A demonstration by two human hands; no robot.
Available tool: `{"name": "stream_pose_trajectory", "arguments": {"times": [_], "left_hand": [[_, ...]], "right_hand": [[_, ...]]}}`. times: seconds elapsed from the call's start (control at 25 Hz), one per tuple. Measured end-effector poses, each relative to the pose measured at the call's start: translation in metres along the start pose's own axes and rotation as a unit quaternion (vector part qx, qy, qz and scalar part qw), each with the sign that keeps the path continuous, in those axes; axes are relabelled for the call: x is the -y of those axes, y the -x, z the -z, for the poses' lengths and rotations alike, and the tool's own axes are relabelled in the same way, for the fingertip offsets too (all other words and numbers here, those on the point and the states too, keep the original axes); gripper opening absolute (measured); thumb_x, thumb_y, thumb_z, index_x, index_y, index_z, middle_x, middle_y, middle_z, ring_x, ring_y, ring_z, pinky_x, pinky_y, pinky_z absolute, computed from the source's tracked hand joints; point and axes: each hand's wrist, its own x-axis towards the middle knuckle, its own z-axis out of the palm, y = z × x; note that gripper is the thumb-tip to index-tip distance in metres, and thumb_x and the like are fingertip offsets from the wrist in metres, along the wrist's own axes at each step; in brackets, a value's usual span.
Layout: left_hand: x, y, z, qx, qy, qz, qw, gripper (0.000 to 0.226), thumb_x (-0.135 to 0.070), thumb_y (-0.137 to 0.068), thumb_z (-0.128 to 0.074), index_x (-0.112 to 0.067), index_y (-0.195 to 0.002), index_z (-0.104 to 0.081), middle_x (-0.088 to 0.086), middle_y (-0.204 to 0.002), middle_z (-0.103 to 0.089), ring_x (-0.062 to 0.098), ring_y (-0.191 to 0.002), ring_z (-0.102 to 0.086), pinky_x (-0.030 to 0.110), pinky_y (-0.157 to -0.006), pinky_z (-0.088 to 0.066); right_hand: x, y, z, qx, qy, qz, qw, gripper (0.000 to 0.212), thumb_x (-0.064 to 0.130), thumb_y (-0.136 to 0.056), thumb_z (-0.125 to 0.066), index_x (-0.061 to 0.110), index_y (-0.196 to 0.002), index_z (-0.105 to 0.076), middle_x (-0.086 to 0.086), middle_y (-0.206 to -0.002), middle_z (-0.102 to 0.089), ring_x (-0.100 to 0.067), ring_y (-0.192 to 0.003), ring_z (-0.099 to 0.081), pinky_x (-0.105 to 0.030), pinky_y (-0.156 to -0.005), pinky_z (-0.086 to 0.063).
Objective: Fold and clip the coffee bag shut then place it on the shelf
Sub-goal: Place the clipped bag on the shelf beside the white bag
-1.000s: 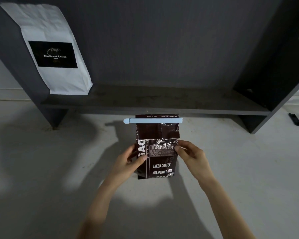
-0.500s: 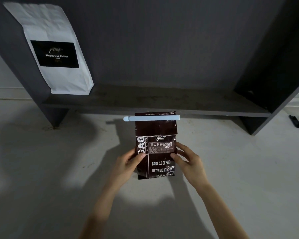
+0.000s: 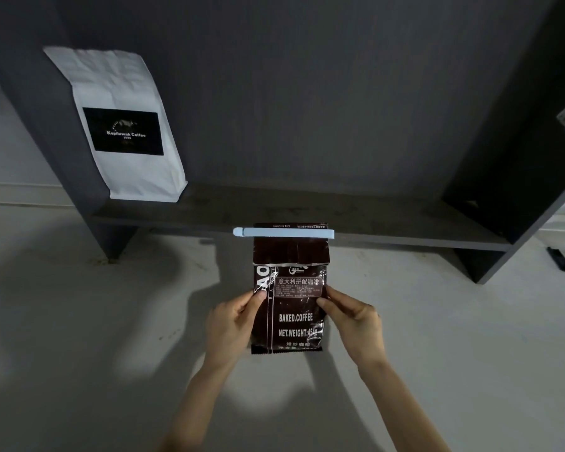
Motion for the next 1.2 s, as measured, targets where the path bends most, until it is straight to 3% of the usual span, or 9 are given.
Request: {"name": "stream_pose_trajectory", "arguments": {"times": [0.24, 0.32, 0.44, 0.6, 0.72, 0.88, 0.96, 1.08, 1.2], "left_hand": [[-0.026, -0.037, 0.035, -0.016, 0.056, -0.009, 0.998, 0.046, -0.065, -0.072, -0.043, -0.022, -0.069, -0.062, 0.001, -0.067, -0.057, 0.012, -0.066, -0.050, 0.030, -0.063, -0.041], [-0.036, -0.056, 0.048, -0.043, 0.021, -0.024, 0.999, 0.053, -0.065, -0.072, -0.044, -0.017, -0.072, -0.067, -0.004, -0.060, -0.053, 0.009, -0.059, -0.048, 0.030, -0.059, -0.041], [-0.055, -0.084, 0.067, -0.110, 0.018, -0.060, 0.992, 0.034, -0.045, -0.079, -0.055, -0.015, -0.083, -0.071, -0.002, -0.048, -0.061, 0.001, -0.048, -0.047, 0.021, -0.050, -0.036], [-0.065, -0.121, 0.085, -0.114, 0.039, -0.080, 0.990, 0.033, -0.043, -0.079, -0.056, -0.015, -0.087, -0.071, 0.013, -0.067, -0.071, 0.021, -0.063, -0.064, 0.038, -0.064, -0.050], [-0.067, -0.150, 0.095, -0.137, 0.078, -0.070, 0.985, 0.027, -0.024, -0.081, -0.060, -0.008, -0.101, -0.066, 0.011, -0.092, -0.073, 0.009, -0.078, -0.067, 0.034, -0.078, -0.055], [-0.063, -0.181, 0.103, -0.157, 0.090, -0.087, 0.980, 0.028, -0.018, -0.081, -0.060, -0.003, -0.105, -0.063, 0.013, -0.093, -0.071, 0.001, -0.065, -0.063, 0.004, -0.056, -0.046], [-0.059, -0.195, 0.103, -0.166, 0.107, -0.084, 0.977, 0.029, -0.015, -0.082, -0.058, -0.001, -0.107, -0.061, 0.010, -0.090, -0.068, 0.008, -0.060, -0.063, 0.004, -0.049, -0.044], [-0.037, -0.207, 0.096, -0.189, 0.080, -0.063, 0.977, 0.026, -0.017, -0.085, -0.055, -0.002, -0.104, -0.063, 0.003, -0.076, -0.067, -0.009, -0.057, -0.060, 0.007, -0.048, -0.046], [-0.011, -0.204, 0.082, -0.186, 0.067, -0.020, 0.980, 0.022, -0.024, -0.087, -0.051, -0.010, -0.091, -0.068, -0.011, -0.066, -0.062, 0.000, -0.064, -0.063, 0.014, -0.056, -0.048]], "right_hand": [[0.052, -0.030, -0.020, 0.025, -0.044, 0.059, 0.997, 0.025, 0.010, -0.076, -0.066, 0.021, -0.098, -0.068, 0.016, -0.084, -0.068, 0.010, -0.076, -0.063, -0.001, -0.068, -0.046], [0.069, -0.044, -0.030, 0.025, -0.040, 0.078, 0.996, 0.026, 0.011, -0.076, -0.067, 0.019, -0.100, -0.067, 0.014, -0.088, -0.067, 0.014, -0.072, -0.061, 0.000, -0.067, -0.045], [0.095, -0.066, -0.045, 0.032, -0.034, 0.111, 0.993, 0.028, 0.011, -0.077, -0.066, 0.015, -0.105, -0.065, 0.007, -0.096, -0.067, 0.018, -0.069, -0.058, 0.001, -0.068, -0.044], [0.124, -0.095, -0.064, 0.030, -0.018, 0.138, 0.990, 0.028, 0.014, -0.077, -0.066, 0.014, -0.105, -0.065, 0.007, -0.095, -0.066, 0.015, -0.069, -0.058, 0.001, -0.071, -0.044], [0.140, -0.115, -0.082, 0.031, -0.020, 0.148, 0.988, 0.029, 0.013, -0.077, -0.065, 0.013, -0.106, -0.064, 0.005, -0.097, -0.066, 0.006, -0.078, -0.058, 0.003, -0.072, -0.043], [0.153, -0.140, -0.104, 0.029, -0.035, 0.138, 0.989, 0.028, 0.014, -0.078, -0.065, 0.015, -0.106, -0.065, 0.001, -0.100, -0.070, 0.006, -0.077, -0.058, 0.001, -0.072, -0.045], [0.155, -0.150, -0.115, 0.025, -0.042, 0.139, 0.989, 0.028, 0.014, -0.078, -0.064, 0.015, -0.107, -0.064, 0.001, -0.100, -0.069, 0.007, -0.076, -0.057, 0.003, -0.069, -0.043], [0.142, -0.158, -0.131, 0.032, -0.022, 0.144, 0.989, 0.031, 0.011, -0.080, -0.062, 0.012, -0.110, -0.061, 0.005, -0.099, -0.065, 0.004, -0.075, -0.057, 0.005, -0.061, -0.041], [0.115, -0.160, -0.145, 0.023, 0.026, 0.138, 0.990, 0.032, 0.013, -0.080, -0.062, 0.015, -0.112, -0.061, -0.007, -0.106, -0.070, 0.001, -0.073, -0.059, 0.004, -0.063, -0.042]]}}
